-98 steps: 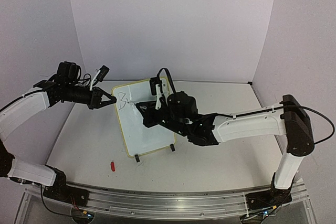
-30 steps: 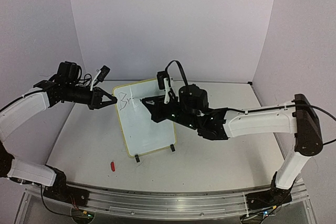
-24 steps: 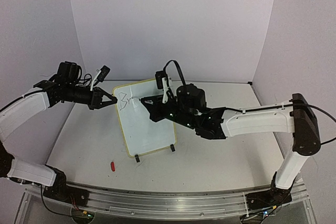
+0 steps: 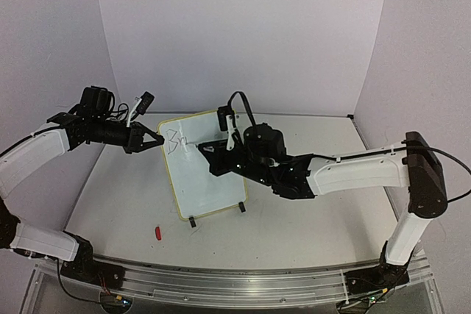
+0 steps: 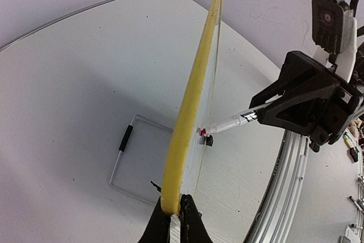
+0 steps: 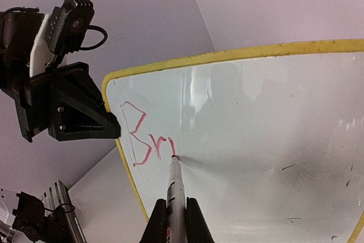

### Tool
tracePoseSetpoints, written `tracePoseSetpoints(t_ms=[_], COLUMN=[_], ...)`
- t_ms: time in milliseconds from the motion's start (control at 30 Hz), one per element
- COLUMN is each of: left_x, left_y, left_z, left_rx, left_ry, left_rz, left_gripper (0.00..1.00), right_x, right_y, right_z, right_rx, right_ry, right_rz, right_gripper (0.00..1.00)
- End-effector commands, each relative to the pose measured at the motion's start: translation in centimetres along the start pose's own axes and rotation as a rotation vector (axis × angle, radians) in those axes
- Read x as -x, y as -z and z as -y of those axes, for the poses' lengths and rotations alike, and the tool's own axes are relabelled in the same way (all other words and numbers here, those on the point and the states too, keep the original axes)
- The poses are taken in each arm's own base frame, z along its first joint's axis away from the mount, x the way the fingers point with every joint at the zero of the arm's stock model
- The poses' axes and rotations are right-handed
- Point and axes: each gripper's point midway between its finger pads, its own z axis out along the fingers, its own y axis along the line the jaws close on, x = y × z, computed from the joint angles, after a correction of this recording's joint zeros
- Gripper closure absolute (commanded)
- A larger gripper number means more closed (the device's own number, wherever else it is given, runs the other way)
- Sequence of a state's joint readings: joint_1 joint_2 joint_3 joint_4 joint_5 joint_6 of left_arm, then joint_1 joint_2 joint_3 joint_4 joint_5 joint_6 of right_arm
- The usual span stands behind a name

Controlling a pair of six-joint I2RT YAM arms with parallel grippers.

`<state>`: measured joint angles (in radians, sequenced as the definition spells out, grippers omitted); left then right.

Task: Write a sentence on the whiteboard
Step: Write on the whiteboard at the center of the board.

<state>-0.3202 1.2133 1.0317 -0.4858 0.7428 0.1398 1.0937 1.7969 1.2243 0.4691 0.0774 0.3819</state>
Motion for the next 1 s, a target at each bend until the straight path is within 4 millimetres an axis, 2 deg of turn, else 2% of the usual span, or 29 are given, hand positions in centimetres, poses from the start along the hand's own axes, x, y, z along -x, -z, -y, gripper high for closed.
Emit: tracePoseSetpoints(t_ms=[0, 133, 367, 467, 667, 967], left_x=[-1.5, -1.5, -1.5, -1.5, -1.5, -1.6], left_y=[-0.7, -0.7, -0.7, -0.7, -0.7, -0.8], left_z=[-0.9, -0.9, -1.0, -1.0, -1.0, -1.0], left_rx=[0.045, 0.045, 0.046, 0.046, 0.046, 0.043], left_ry=[-0.013, -0.013, -0.012, -0.013, -0.013, -0.012], left_rz=[-0.055, -0.054, -0.055, -0.056, -0.056, -0.058], left_gripper=[1.0, 1.0, 1.0, 1.0, 1.0, 1.0], right_x=[-0.9, -0.2, 2.4, 3.4, 4.8, 5.0], right_y=[0.3, 0.7, 2.3, 2.6, 2.1, 0.7], right_z=[1.0, 0.4, -2.9, -3.5, -3.0, -2.3], right_rx=[-0.031, -0.005, 0.117, 0.126, 0.072, 0.012], right_ry=[-0.02, -0.019, 0.013, 0.029, 0.051, 0.059], right_rz=[-0.024, -0.011, 0.059, 0.087, 0.137, 0.159], right_gripper=[1.0, 1.0, 1.0, 1.0, 1.0, 1.0])
